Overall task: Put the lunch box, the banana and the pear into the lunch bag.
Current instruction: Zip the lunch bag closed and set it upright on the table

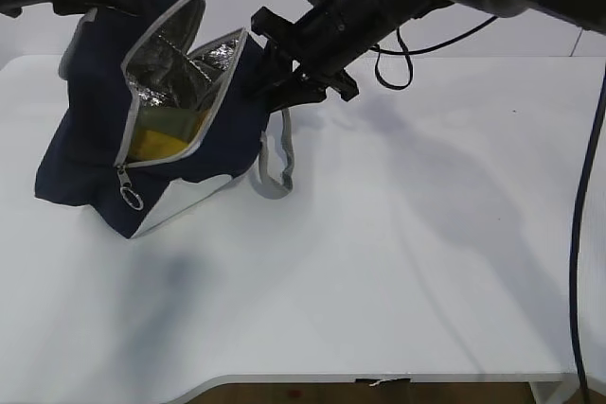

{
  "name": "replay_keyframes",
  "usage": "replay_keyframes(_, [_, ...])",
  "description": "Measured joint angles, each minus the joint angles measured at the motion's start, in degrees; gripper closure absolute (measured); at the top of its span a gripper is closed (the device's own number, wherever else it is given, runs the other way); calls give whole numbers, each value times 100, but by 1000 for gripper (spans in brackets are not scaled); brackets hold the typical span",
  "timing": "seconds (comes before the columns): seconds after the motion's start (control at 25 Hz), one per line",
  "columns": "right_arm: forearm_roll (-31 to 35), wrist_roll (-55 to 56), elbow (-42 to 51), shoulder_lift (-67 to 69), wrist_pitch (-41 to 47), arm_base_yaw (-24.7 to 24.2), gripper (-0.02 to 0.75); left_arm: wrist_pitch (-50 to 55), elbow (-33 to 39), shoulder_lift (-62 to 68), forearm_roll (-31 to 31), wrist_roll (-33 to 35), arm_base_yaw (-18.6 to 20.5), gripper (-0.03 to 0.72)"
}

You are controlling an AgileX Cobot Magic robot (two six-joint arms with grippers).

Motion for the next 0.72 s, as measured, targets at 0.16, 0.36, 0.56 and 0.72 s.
replay_keyframes(0.16, [142,-92,0,64,0,-9,479,22,0,0,-11,0,0,694])
replay_keyframes(0.36, [155,-172,0,64,0,-9,697,26,0,0,-46,0,0,694])
replay_keyframes(0.56, [-7,-264,-209,72,205,-9,722,35,0,0,-74,0,0,694])
replay_keyframes(0.72, [-652,-146,-737,72,515,-9,726,169,0,0,-305,116,0,694])
